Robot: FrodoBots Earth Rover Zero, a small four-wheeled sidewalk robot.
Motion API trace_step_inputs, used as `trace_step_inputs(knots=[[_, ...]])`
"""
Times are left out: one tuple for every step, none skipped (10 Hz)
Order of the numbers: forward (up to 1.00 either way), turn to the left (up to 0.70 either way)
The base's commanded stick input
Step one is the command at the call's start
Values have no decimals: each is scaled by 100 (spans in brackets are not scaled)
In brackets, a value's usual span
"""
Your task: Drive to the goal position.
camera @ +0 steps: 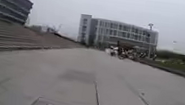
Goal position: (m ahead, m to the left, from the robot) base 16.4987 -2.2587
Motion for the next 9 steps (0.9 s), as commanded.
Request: trace_step_inputs(knots=[[100, 0], [100, 0], [100, 0], [100, 0], [100, 0], [100, 0], [100, 0], [100, 0], [100, -31]])
